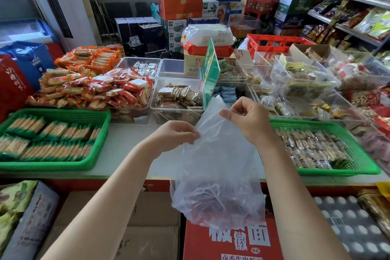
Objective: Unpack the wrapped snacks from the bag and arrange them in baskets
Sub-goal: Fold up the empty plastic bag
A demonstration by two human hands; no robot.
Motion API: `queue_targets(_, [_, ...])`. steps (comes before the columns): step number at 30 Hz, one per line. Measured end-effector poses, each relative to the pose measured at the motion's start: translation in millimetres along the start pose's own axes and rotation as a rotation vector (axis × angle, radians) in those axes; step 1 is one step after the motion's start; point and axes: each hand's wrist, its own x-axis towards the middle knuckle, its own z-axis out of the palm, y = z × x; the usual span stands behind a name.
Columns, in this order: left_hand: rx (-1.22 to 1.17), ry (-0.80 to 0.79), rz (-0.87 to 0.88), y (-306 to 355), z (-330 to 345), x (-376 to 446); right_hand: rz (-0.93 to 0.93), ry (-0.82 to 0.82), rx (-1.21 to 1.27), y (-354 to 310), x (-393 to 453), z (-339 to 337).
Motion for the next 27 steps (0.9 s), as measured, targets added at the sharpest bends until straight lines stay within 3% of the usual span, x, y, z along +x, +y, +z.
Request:
queue_targets(6, [-0.195,-0.057,0.103,16.2,3.8,-0.7,-0.073,-0.105,-0.012,-8.9,-3.6,2.6])
queue_targets(11, [-0.212,0.058,0.244,24.9,-4.2,5.6,-0.082,-0.280,0.043,-11.0,-4.3,-0.8])
queue_targets(15, [-0.289,-0.019,0.313,30.9,-4.5,6.1,-0.103,-0.343,0.162,-13.2,-3.2,-1.9])
queue_targets(18, [-0.236,-0.065,0.228,36.8,-3.1,4.0,-0.120,-0.318,0.116,-14.0,-2.2,-1.4])
queue_targets(23, [-0.172,0.125,0.192,41.8,3.3,1.9,-0.107,-0.117,0.001,-7.8,3.1,-0.8])
queue_targets(27, [-0.181,0.256,0.150,44.2,5.5,4.6,-0.101,-0.114,-0.054,-8.2,1.9,-1.1])
